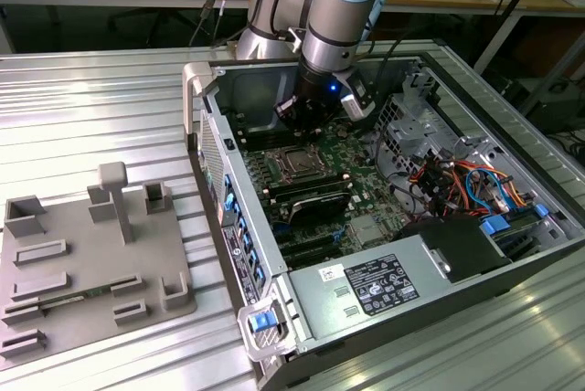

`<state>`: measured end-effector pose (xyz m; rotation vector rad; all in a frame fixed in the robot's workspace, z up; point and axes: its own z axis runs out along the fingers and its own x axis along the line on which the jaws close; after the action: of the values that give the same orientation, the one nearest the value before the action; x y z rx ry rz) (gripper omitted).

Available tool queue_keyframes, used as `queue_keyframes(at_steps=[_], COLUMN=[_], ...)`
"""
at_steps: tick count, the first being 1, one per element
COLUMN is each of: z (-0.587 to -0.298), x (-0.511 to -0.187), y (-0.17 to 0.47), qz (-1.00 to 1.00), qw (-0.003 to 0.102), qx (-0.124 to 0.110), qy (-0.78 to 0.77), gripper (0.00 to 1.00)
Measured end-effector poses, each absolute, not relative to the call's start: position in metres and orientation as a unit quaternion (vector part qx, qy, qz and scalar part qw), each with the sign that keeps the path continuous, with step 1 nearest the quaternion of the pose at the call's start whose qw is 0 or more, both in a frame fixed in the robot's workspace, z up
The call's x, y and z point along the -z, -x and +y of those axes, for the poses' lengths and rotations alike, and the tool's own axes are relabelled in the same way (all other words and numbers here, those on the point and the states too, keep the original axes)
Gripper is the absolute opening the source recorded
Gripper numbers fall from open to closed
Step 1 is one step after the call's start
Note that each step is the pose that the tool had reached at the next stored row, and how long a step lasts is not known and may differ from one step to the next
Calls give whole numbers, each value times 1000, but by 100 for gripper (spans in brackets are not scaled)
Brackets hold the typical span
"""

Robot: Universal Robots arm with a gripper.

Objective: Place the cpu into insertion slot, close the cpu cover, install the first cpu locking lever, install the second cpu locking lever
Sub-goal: 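Install the first cpu locking lever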

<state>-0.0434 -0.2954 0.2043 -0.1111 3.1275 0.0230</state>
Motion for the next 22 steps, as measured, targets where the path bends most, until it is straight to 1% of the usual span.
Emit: queue_keyframes(at_steps=[22], z=[-297], x=[-206], y=[43], qz=[999], qw=[6], qx=[-7], qy=[36], gripper=[15])
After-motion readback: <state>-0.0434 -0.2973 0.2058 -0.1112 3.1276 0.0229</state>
